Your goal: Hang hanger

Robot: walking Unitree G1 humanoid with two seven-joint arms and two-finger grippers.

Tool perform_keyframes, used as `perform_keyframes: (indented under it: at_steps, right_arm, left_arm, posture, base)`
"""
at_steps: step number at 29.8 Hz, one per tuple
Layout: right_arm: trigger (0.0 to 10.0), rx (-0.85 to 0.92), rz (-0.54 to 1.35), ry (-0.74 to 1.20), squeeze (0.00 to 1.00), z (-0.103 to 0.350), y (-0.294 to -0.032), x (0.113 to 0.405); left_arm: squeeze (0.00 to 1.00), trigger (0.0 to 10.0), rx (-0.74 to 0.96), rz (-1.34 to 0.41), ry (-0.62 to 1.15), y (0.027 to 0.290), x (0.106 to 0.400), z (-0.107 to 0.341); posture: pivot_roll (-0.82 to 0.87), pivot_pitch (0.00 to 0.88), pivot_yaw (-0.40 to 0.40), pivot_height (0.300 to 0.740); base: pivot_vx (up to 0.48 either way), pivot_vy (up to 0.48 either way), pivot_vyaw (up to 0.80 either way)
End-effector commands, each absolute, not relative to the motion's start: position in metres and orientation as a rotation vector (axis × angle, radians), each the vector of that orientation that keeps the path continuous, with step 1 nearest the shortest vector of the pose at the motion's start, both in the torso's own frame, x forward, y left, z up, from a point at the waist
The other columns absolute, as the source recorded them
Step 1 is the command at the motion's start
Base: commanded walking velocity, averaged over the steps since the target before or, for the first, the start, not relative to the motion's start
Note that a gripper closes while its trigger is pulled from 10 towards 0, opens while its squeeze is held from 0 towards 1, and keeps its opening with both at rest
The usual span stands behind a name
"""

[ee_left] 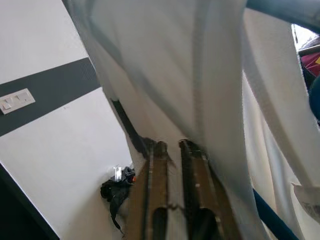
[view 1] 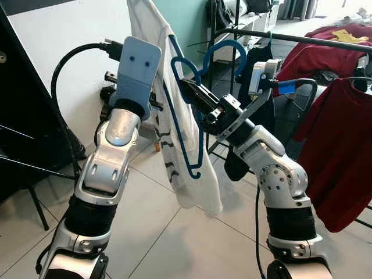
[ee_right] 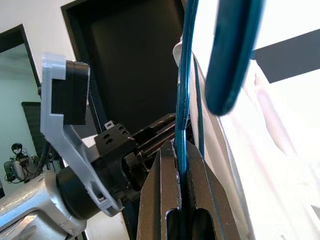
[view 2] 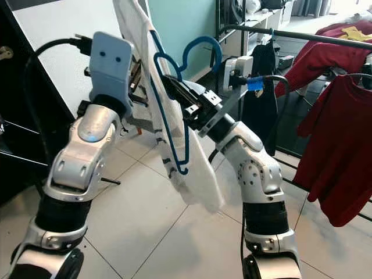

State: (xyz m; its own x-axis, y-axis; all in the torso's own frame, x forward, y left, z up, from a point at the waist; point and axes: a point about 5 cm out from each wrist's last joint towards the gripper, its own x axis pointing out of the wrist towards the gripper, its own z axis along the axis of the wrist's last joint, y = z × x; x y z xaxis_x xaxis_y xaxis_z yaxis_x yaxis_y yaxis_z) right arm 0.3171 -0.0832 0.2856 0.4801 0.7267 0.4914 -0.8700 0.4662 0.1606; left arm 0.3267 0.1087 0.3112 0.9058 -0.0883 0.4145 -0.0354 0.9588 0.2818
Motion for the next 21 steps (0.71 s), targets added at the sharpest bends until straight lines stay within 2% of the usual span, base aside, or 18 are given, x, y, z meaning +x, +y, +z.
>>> perform_keyframes:
  at_steps: [1,2,7,8,9,10,12,21]
  right_arm:
    - [10.0,0.426,1.069,-0.419,0.00,0.292,-0.076,0.309]
    - [10.0,0.427,1.069,-0.418,0.00,0.292,-0.076,0.309]
    - [10.0,0.427,1.070,-0.417,0.00,0.292,-0.076,0.309]
    - [10.0,0.428,1.061,-0.413,0.00,0.291,-0.078,0.310]
    - [10.0,0.428,1.061,-0.413,0.00,0.291,-0.078,0.310]
    - [10.0,0.429,1.056,-0.412,0.00,0.291,-0.079,0.311]
    - [10.0,0.430,1.051,-0.411,0.00,0.291,-0.080,0.312]
    - [10.0,0.428,1.044,-0.407,0.00,0.290,-0.081,0.313]
  left_arm:
    - [0.00,1.4,0.284,-0.028,-0.471,0.109,0.327,0.319]
    - [0.00,1.9,0.280,-0.038,-0.477,0.107,0.326,0.320]
    - [0.00,2.1,0.279,-0.044,-0.480,0.106,0.326,0.320]
    - [0.00,10.0,0.271,-0.051,-0.475,0.105,0.323,0.318]
    - [0.00,10.0,0.271,-0.051,-0.475,0.105,0.323,0.318]
    - [0.96,10.0,0.259,-0.062,-0.472,0.105,0.321,0.316]
    - [1.00,10.0,0.250,-0.077,-0.467,0.103,0.316,0.313]
    - [1.00,10.0,0.256,-0.098,-0.492,0.093,0.303,0.313]
  posture:
    - [-0.04,0.037,0.093,0.740]
    - [-0.04,0.037,0.092,0.740]
    - [-0.04,0.037,0.092,0.740]
    - [-0.03,0.037,0.090,0.740]
    - [-0.03,0.037,0.090,0.740]
    - [-0.03,0.038,0.089,0.740]
    - [-0.02,0.040,0.087,0.740]
    - [-0.02,0.044,0.083,0.740]
  base:
    - [0.000,0.000,0.00]
    - [0.000,0.000,0.00]
    - [0.000,0.000,0.00]
    - [0.000,0.000,0.00]
    - [0.000,0.000,0.00]
    - [0.000,0.000,0.00]
    - [0.000,0.000,0.00]
    - [0.000,0.000,0.00]
